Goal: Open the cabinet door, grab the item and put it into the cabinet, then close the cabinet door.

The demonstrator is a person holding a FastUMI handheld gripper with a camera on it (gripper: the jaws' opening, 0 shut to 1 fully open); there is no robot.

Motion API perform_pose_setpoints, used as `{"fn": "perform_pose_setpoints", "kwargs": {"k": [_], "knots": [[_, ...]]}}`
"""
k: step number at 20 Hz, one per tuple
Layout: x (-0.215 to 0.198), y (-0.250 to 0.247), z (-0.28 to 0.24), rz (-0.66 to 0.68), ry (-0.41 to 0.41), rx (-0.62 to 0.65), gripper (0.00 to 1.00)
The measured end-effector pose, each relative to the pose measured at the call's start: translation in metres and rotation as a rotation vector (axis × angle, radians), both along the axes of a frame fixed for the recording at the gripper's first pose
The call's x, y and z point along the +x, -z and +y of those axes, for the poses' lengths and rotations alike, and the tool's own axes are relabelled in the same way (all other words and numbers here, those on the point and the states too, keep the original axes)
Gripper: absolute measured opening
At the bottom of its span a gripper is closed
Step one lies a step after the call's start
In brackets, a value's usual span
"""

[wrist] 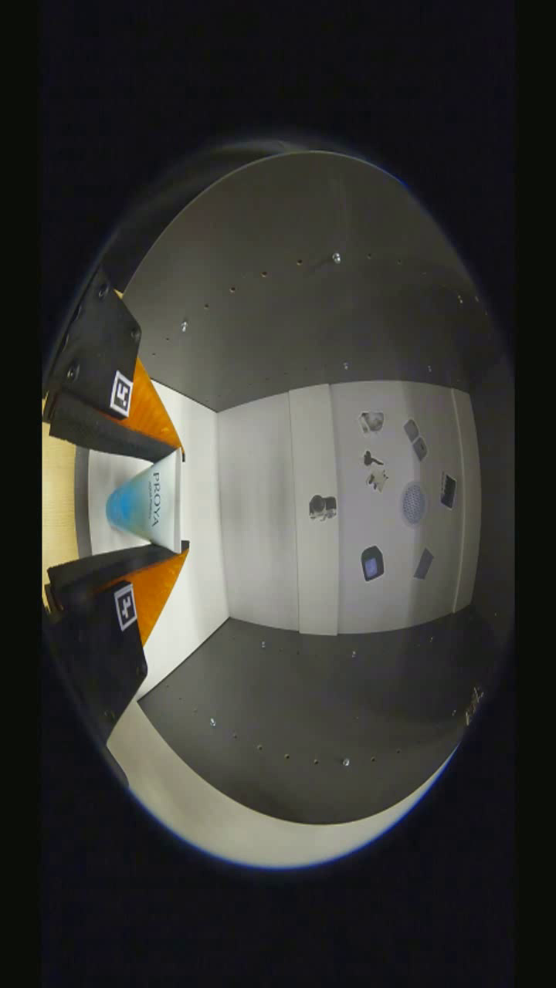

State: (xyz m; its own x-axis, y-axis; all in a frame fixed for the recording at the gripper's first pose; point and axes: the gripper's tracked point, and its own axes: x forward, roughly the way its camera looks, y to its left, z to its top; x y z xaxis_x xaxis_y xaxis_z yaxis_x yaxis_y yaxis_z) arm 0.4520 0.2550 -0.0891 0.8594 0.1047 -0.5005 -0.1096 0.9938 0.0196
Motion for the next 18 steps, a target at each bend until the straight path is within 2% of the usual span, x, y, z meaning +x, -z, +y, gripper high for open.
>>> {"fn": "perform_pose_setpoints", "kwargs": {"k": [6, 11, 12, 13, 15, 18], "knots": [[0.005, 0.021, -0.01, 0.052, 0.033, -0.003, 0.65], [0.003, 0.016, -0.014, 0.031, 0.046, -0.014, 0.67], [0.001, 0.012, -0.015, 0.021, 0.05, -0.019, 0.69], [-0.002, 0.007, -0.017, 0.007, 0.052, -0.023, 0.81], [-0.009, -0.004, -0.019, -0.024, 0.055, -0.032, 0.91], [-0.034, -0.023, -0.023, -0.069, 0.055, -0.039, 0.97]]}}
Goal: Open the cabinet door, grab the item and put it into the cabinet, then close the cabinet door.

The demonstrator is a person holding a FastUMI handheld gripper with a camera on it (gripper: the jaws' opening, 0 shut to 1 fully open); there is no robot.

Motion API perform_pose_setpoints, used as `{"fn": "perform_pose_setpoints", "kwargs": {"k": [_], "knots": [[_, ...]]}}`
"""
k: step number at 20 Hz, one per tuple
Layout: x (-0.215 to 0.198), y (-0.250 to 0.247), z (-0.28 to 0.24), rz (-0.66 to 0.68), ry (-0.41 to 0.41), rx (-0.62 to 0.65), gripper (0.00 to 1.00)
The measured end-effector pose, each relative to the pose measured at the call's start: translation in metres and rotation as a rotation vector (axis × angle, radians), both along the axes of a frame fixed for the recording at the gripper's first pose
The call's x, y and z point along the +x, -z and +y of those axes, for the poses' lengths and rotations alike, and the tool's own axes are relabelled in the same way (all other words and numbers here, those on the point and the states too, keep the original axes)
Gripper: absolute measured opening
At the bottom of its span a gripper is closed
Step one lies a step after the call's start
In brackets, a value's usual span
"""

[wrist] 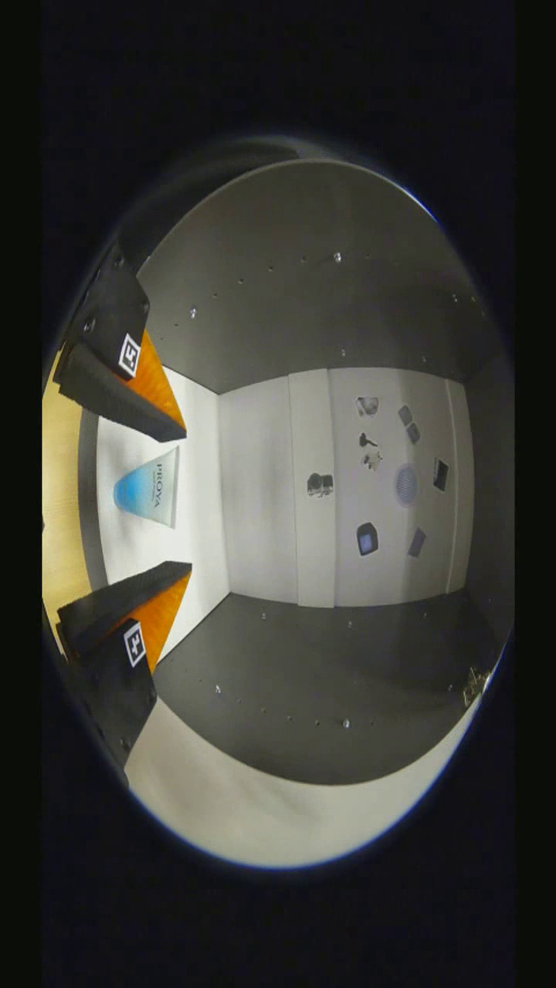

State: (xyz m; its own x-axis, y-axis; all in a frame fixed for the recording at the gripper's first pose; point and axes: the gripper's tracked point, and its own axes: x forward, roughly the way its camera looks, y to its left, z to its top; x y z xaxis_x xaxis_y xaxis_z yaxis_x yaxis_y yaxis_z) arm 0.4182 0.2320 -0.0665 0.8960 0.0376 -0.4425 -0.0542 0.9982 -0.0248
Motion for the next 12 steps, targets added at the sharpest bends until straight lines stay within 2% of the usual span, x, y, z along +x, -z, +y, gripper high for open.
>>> {"fn": "perform_pose_setpoints", "kwargs": {"k": [6, 12], "knots": [[-0.084, -0.031, -0.003, -0.078, -0.025, 0.032, 0.99], [-0.18, -0.062, -0.029, -0.164, -0.014, 0.042, 0.99]]}}
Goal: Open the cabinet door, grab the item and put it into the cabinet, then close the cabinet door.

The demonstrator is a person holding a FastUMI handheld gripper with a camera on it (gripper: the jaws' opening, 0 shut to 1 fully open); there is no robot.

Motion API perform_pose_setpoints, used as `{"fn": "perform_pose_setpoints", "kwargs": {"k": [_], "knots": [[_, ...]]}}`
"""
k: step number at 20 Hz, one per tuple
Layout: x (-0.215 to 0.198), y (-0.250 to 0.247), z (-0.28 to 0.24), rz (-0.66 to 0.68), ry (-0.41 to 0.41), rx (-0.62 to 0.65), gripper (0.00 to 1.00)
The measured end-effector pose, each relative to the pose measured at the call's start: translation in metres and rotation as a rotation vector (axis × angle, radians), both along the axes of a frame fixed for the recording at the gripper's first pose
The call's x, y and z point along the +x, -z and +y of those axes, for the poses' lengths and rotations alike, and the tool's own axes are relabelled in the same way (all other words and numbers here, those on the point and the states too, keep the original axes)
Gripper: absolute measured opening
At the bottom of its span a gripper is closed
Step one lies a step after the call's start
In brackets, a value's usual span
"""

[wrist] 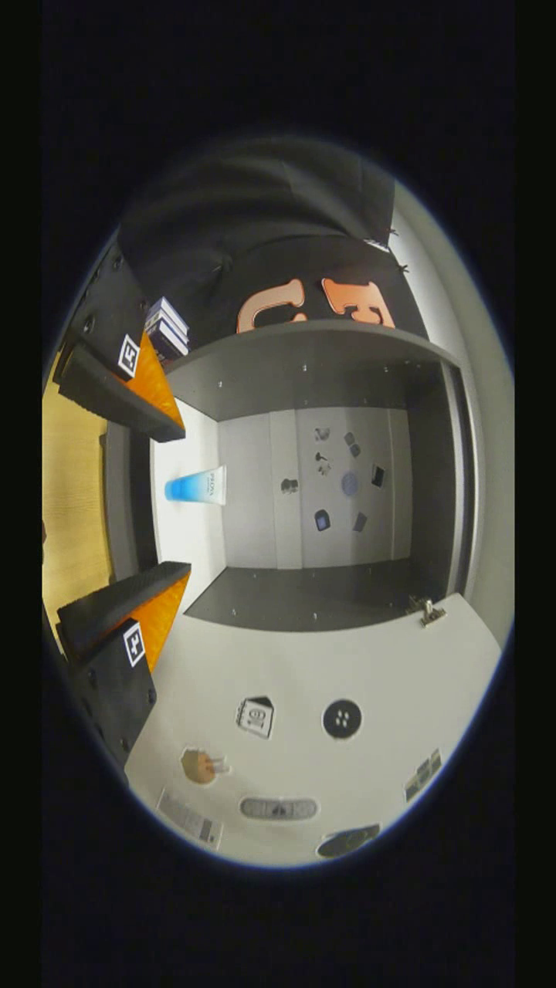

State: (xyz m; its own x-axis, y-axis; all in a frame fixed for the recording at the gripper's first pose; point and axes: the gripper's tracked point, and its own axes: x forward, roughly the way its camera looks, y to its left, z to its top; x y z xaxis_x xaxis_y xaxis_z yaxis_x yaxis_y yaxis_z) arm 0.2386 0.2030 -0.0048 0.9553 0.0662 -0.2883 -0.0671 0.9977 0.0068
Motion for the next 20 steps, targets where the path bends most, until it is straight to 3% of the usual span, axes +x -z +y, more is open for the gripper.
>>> {"fn": "perform_pose_setpoints", "kwargs": {"k": [11, 17, 20], "knots": [[-0.141, -0.037, -0.087, -0.056, 0.041, -0.046, 0.99], [-0.196, -0.04, -0.146, -0.046, 0.073, -0.023, 0.98], [-0.213, -0.033, -0.181, -0.036, 0.098, -0.091, 0.99]]}}
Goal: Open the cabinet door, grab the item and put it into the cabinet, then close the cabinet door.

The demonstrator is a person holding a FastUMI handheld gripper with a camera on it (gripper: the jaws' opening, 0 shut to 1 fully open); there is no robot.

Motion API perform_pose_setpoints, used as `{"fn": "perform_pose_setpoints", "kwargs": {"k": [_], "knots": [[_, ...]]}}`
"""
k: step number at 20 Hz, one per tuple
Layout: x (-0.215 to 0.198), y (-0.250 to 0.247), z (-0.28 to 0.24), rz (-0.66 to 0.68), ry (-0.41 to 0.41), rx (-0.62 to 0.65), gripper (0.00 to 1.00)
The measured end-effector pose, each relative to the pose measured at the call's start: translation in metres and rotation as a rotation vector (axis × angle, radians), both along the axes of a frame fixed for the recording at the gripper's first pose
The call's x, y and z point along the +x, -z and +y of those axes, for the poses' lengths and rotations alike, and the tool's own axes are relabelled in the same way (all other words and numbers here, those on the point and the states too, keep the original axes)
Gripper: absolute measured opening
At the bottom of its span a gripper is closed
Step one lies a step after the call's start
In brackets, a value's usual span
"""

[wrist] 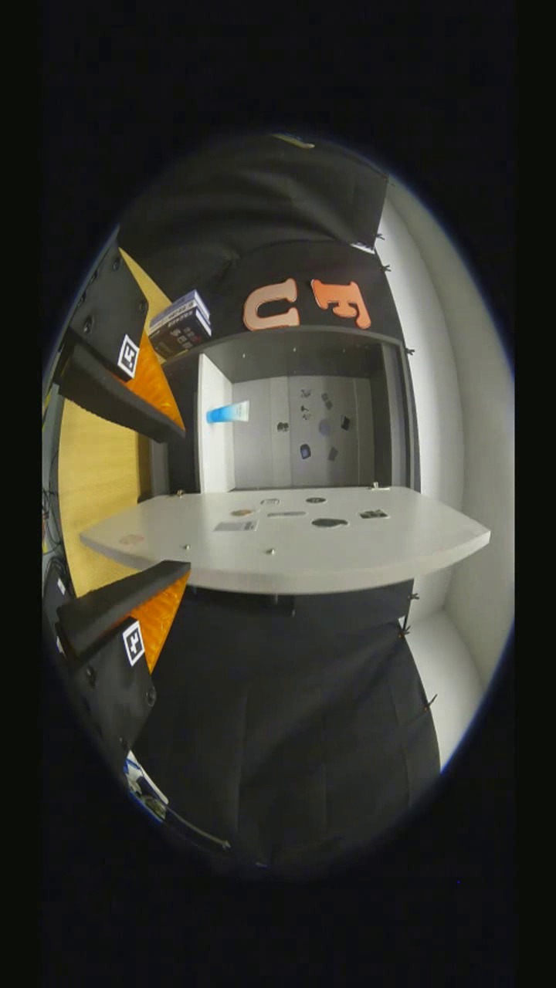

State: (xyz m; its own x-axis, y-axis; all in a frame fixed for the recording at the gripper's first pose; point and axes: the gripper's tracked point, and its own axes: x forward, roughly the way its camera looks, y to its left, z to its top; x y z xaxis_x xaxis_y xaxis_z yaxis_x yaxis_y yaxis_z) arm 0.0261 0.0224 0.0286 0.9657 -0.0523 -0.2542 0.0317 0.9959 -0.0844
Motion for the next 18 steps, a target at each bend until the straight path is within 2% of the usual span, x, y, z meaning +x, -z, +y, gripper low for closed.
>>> {"fn": "perform_pose_setpoints", "kwargs": {"k": [2, 8, 11, 14, 18], "knots": [[-0.008, 0.003, -0.023, 0.005, 0.024, -0.031, 0.99], [-0.008, 0.015, -0.104, 0.005, 0.165, 0.008, 0.98], [-0.003, 0.026, -0.133, 0.007, 0.209, 0.027, 0.98], [0.013, 0.043, -0.139, 0.024, 0.206, 0.035, 0.98], [0.04, 0.067, -0.122, 0.057, 0.159, 0.049, 0.98]]}}
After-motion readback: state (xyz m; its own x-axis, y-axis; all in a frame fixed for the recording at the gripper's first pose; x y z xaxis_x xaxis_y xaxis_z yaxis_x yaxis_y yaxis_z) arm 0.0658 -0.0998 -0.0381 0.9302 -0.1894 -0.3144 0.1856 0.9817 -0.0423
